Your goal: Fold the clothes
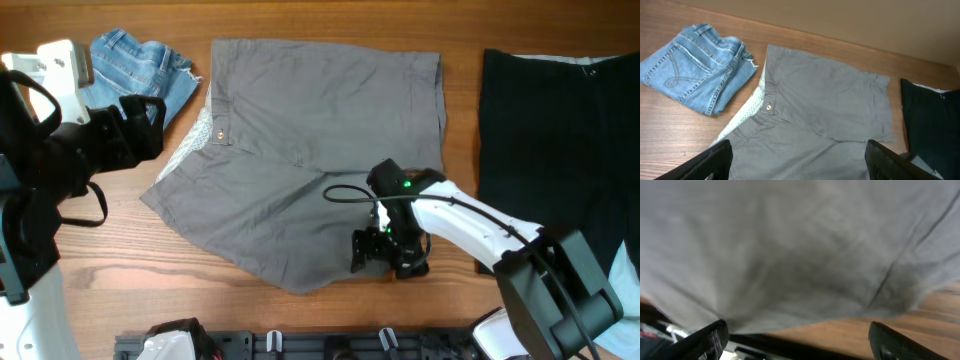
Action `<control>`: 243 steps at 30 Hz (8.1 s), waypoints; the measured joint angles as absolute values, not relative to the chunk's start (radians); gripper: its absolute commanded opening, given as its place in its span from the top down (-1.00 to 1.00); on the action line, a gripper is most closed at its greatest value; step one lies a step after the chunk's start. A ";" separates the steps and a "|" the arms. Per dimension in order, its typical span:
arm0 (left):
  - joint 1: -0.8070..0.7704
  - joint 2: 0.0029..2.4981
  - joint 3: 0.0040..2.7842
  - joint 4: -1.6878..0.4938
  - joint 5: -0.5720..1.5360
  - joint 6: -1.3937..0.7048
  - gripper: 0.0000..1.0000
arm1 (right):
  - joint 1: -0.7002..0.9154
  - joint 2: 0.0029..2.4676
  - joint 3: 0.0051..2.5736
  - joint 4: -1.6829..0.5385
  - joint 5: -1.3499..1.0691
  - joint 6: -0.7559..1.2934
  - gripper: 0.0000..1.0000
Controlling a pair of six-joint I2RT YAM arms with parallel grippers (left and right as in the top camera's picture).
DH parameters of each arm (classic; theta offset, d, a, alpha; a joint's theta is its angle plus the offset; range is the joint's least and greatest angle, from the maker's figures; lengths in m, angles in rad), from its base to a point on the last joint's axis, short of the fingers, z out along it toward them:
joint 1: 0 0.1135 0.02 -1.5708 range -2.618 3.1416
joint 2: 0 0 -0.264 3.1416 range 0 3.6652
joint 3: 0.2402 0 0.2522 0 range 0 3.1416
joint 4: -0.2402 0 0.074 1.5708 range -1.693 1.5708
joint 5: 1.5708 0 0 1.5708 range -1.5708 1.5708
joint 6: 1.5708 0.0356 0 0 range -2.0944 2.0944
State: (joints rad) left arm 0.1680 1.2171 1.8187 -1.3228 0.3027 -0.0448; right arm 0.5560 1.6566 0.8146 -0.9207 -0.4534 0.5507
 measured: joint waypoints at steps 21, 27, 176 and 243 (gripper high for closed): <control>0.168 1.217 1.819 -1.306 0.300 -0.045 -0.69 | 0.357 1.639 0.858 -0.257 -0.757 0.764 -0.10; 0.168 1.219 1.819 -1.306 0.300 -0.045 -0.68 | 0.247 1.633 0.870 -0.102 -0.759 0.690 -0.09; 0.168 1.227 1.819 -1.306 0.300 -0.045 -0.75 | 0.620 1.762 1.100 -0.348 -0.073 0.167 -0.72; 0.143 1.334 0.583 -0.846 0.455 -0.355 -0.18 | 0.577 1.185 1.209 -1.245 0.198 0.089 0.91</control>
State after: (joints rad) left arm 0.1432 1.3342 0.5835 -0.8455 0.4549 -0.3553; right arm 0.5770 1.1847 1.2087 -1.2449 0.1982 0.0887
